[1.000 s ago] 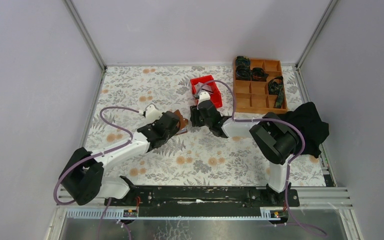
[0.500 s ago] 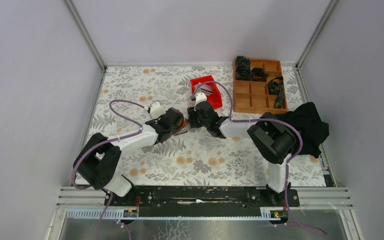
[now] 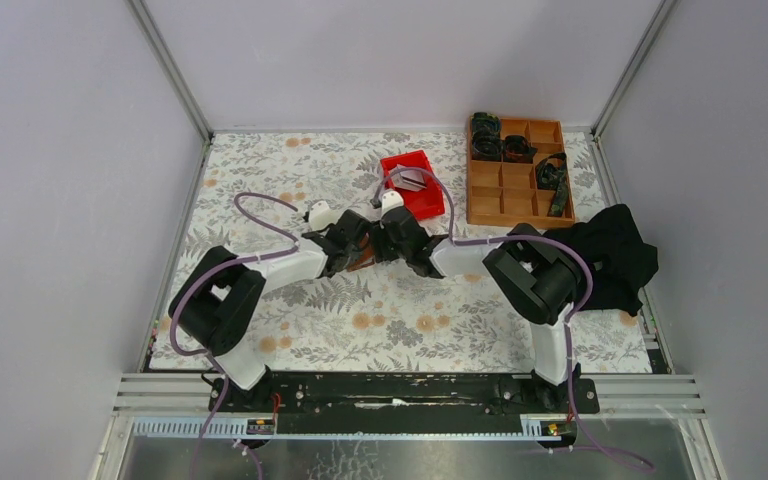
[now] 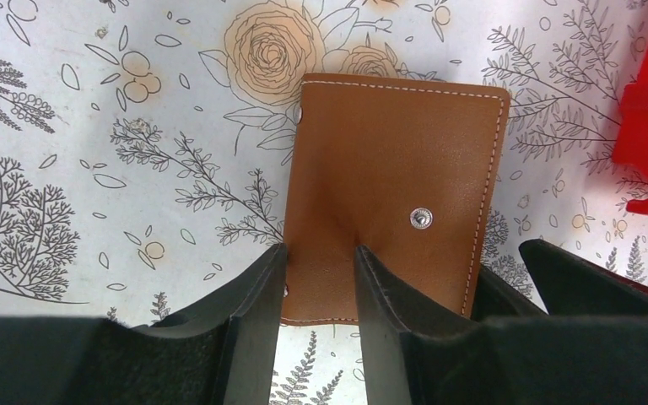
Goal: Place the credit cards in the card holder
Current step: Close the card holder at the center of the board.
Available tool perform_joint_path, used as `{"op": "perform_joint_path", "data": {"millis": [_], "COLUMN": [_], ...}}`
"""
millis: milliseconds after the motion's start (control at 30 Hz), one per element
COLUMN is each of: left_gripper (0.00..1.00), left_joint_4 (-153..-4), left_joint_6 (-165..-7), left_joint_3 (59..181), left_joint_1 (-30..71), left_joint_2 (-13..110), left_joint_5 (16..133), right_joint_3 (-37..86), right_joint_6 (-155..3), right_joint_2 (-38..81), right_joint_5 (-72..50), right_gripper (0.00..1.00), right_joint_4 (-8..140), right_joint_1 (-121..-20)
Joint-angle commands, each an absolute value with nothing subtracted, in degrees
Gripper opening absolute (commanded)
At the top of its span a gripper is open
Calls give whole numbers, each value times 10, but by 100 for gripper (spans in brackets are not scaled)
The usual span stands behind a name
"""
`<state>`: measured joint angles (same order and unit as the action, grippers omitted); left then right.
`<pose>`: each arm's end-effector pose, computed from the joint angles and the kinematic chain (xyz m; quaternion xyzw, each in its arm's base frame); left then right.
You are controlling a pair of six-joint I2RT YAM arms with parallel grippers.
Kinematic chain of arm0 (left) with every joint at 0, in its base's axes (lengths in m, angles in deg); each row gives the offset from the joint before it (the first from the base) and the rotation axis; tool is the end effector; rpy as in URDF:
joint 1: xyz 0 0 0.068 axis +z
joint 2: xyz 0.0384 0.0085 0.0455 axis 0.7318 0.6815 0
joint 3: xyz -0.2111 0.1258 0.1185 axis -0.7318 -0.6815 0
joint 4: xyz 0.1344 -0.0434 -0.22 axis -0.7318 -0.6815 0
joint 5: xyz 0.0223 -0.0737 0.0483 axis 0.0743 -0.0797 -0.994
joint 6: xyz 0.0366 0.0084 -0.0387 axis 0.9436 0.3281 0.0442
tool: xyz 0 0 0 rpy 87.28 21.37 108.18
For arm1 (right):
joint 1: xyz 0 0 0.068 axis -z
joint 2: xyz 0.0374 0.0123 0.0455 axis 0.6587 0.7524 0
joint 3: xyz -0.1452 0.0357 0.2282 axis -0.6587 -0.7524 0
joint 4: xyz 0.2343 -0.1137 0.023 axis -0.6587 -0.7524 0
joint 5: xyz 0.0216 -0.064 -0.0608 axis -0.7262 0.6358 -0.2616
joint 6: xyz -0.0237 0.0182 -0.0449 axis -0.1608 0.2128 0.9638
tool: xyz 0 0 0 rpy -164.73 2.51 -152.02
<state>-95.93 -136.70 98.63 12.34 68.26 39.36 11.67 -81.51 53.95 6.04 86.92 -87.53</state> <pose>0.2675 -0.1658 0.1581 -0.2837 0.8964 -0.0454 0.3375 0.2955 0.3013 0.1482 -0.2152 0.8378 0.1828 0.4672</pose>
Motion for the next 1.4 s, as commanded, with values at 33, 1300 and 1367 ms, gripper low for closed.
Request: {"op": "perform_joint_path", "data": {"millis": [33, 1300, 1367], "left_gripper": [42, 40, 39], "left_joint_4": [-985, -1034, -1033], "left_joint_6": [-1363, -1388, -1388], "left_joint_3": [999, 957, 957], "left_joint_1": [127, 124, 124], "left_joint_2": [706, 706, 707], "left_joint_5": [409, 455, 457], "right_joint_3": [161, 171, 159], "right_joint_6": [-796, -870, -866], "right_joint_2": [558, 581, 567], "right_joint_5": [86, 152, 142], "right_gripper": [58, 51, 52], "right_joint_4": [872, 957, 954], "right_joint_1": [-887, -888, -888]}}
